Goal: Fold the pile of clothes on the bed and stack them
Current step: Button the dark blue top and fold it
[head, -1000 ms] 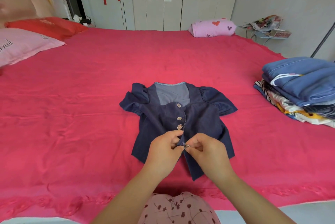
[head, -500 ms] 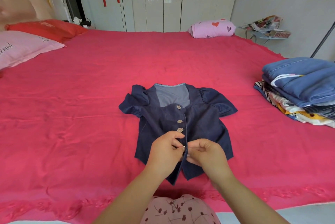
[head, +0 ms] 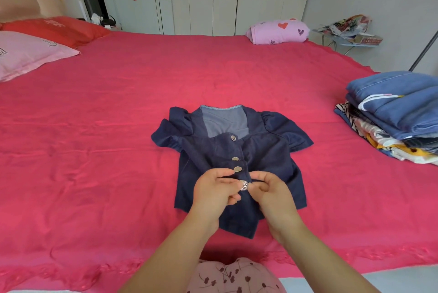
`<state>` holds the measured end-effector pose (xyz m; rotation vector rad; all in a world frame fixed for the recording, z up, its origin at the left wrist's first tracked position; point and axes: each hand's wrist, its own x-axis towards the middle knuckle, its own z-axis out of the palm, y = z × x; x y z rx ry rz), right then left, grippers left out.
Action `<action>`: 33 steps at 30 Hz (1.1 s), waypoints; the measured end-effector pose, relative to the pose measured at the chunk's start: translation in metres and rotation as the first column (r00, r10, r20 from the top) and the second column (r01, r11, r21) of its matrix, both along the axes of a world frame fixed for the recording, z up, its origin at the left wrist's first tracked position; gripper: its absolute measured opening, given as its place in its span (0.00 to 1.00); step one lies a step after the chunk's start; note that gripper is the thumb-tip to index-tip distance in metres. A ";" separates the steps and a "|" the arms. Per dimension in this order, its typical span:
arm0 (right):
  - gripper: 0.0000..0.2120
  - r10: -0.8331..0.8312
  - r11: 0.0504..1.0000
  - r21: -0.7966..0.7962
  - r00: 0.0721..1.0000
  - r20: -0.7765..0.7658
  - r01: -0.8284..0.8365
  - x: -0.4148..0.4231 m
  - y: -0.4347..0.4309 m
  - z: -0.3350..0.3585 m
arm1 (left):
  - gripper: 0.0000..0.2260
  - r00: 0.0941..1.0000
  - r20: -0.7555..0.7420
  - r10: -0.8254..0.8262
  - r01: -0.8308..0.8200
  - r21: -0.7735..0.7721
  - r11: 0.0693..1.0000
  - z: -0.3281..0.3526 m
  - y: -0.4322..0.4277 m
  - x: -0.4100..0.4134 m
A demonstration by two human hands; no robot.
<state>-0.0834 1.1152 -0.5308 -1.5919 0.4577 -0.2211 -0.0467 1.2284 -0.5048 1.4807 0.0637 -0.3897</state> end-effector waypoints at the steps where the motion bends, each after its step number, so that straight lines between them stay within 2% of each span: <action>1: 0.12 0.003 0.991 -0.132 1.000 0.028 0.000 0.000 0.001 0.000 | 0.10 0.995 -0.103 0.005 -0.011 -0.059 0.998 0.002 0.000 0.002; 3: 0.16 0.034 0.944 -0.329 0.995 0.090 -0.003 0.000 0.002 0.001 | 0.08 0.969 -0.246 0.006 -0.040 -0.135 0.990 0.004 0.001 0.004; 5: 0.17 0.092 0.889 -0.456 0.991 0.100 -0.036 -0.002 0.003 0.002 | 0.08 0.970 -0.243 -0.001 -0.026 -0.111 0.993 0.004 0.003 0.007; 6: 0.17 0.113 0.863 -0.502 0.989 0.092 -0.052 -0.003 0.003 0.002 | 0.08 0.987 -0.159 -0.008 0.003 -0.032 0.999 0.002 0.003 0.008; 8: 0.19 0.120 0.842 -0.536 0.989 0.085 -0.057 -0.003 0.001 -0.001 | 0.09 0.980 0.189 -0.066 0.010 0.282 0.959 -0.009 0.005 0.013; 10: 0.17 0.094 0.837 -0.546 0.992 0.081 -0.035 -0.004 -0.006 -0.002 | 0.10 0.829 0.520 -0.207 -0.122 0.528 0.841 -0.020 0.013 0.016; 12: 0.15 0.061 0.782 -0.623 0.995 0.083 0.004 -0.008 -0.022 -0.004 | 0.12 0.692 0.652 -0.310 -0.243 0.615 0.750 -0.034 0.028 0.020; 13: 0.15 0.040 0.716 -0.697 0.995 0.092 0.036 -0.011 -0.034 -0.006 | 0.14 0.658 0.679 -0.326 -0.298 0.632 0.716 -0.041 0.038 0.023; 14: 0.18 0.018 0.633 -0.772 0.995 0.096 0.063 -0.014 -0.047 -0.009 | 0.17 0.651 0.685 -0.328 -0.336 0.647 0.684 -0.047 0.049 0.025; 16: 0.26 -0.025 0.485 -0.874 1.000 0.001 0.013 -0.021 -0.075 -0.015 | 0.24 0.719 0.611 -0.332 -0.323 0.716 0.619 -0.055 0.070 0.030; 18: 0.32 -0.029 0.452 -0.876 0.978 -0.206 -0.171 -0.024 -0.091 -0.017 | 0.31 0.794 0.430 -0.430 -0.143 0.819 0.555 -0.060 0.085 0.031; 20: 0.36 0.036 0.423 -0.839 0.931 -0.363 -0.344 -0.024 -0.097 -0.020 | 0.36 0.746 0.299 -0.595 0.015 0.886 0.463 -0.066 0.091 0.028; 21: 0.36 0.066 0.408 -0.827 0.916 -0.396 -0.387 -0.023 -0.099 -0.022 | 0.37 0.713 0.268 -0.648 0.059 0.898 0.435 -0.069 0.092 0.028; 23: 0.35 0.086 0.402 -0.837 0.926 -0.369 -0.371 -0.019 -0.101 -0.025 | 0.34 0.691 0.287 -0.663 0.060 0.892 0.449 -0.072 0.094 0.031; 25: 0.29 0.066 0.417 -0.869 0.962 -0.264 -0.267 -0.018 -0.104 -0.025 | 0.29 0.683 0.376 -0.626 -0.026 0.870 0.493 -0.072 0.096 0.035; 26: 0.26 0.042 0.415 -0.883 0.974 -0.222 -0.219 -0.018 -0.104 -0.024 | 0.26 0.686 0.429 -0.587 -0.080 0.847 0.526 -0.072 0.097 0.036; 29: 0.27 0.030 0.374 -0.924 0.997 -0.075 -0.081 -0.018 -0.105 -0.014 | 0.26 0.679 0.595 -0.430 -0.235 0.731 0.641 -0.057 0.096 0.035; 31: 0.25 0.031 0.350 -0.936 0.998 0.055 0.041 -0.020 -0.105 0.004 | 0.24 0.567 0.719 -0.400 -0.375 0.659 0.652 -0.036 0.099 0.037; 33: 0.23 -0.033 0.357 -0.925 0.992 0.125 0.129 -0.028 -0.105 0.029 | 0.22 0.462 0.778 -0.425 -0.477 0.622 0.621 -0.013 0.107 0.037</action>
